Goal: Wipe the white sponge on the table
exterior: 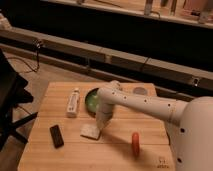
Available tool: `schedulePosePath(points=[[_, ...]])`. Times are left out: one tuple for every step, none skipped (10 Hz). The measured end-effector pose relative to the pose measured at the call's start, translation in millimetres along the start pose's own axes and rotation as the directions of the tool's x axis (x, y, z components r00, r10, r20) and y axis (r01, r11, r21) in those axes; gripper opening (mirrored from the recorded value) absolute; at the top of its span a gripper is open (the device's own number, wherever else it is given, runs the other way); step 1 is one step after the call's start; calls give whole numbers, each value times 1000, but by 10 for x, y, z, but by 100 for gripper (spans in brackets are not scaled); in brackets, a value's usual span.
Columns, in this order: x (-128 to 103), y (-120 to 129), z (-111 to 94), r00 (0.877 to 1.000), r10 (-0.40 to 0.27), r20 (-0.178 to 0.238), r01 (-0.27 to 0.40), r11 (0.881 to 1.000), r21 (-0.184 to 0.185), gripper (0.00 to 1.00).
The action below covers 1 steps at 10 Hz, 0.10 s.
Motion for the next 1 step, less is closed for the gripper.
schedulePosePath(points=[[43, 21, -37, 1000, 11, 3, -11, 1000, 3, 0]])
